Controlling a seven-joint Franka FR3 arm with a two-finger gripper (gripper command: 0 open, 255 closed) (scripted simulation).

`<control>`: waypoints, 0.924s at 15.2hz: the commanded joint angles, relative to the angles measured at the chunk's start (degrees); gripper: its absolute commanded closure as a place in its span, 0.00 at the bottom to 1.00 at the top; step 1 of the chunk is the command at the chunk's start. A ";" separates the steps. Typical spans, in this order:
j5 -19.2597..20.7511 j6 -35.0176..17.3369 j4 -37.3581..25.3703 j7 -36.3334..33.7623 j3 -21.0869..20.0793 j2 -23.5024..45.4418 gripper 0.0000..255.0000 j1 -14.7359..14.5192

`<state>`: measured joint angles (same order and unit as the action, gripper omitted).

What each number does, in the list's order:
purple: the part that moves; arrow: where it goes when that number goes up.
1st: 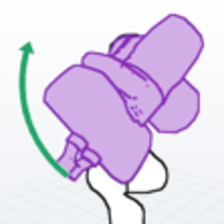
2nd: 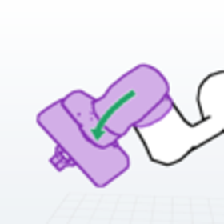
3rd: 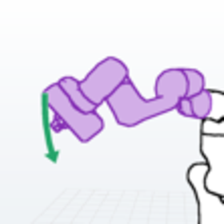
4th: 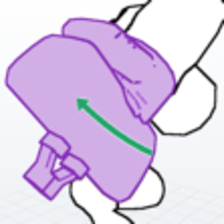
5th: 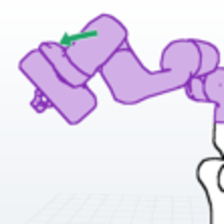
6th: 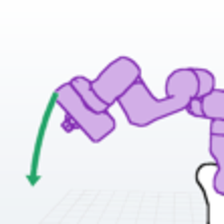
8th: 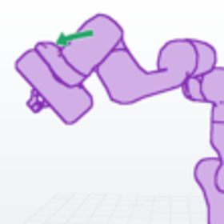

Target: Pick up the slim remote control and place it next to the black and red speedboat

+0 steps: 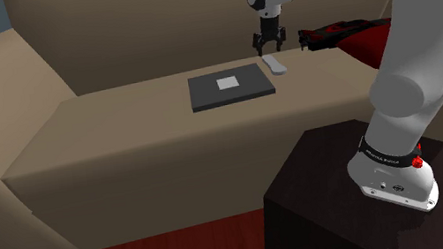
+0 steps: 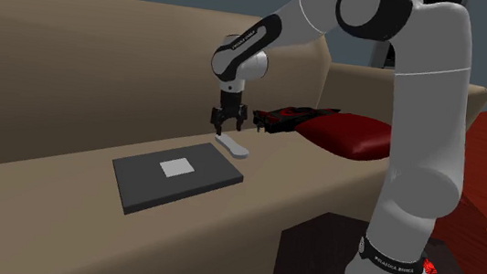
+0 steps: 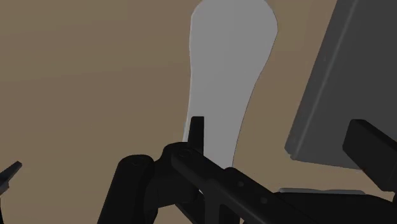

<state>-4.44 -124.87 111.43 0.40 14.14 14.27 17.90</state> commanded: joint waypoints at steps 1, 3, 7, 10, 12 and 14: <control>-1.08 0.02 -3.20 0.08 0.61 3.62 0.00 1.27; -2.11 -0.12 -5.96 0.18 1.12 6.97 0.00 2.61; -2.68 -2.64 -4.97 0.55 0.83 8.56 0.00 2.81; -3.15 -4.50 -4.36 0.85 0.60 9.84 0.00 2.97; -3.24 -4.85 -4.25 0.90 0.55 10.09 0.00 3.00; -3.24 -4.85 -4.25 0.90 0.55 10.10 0.00 3.00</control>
<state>-7.66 -129.64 107.15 1.28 14.70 24.33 20.89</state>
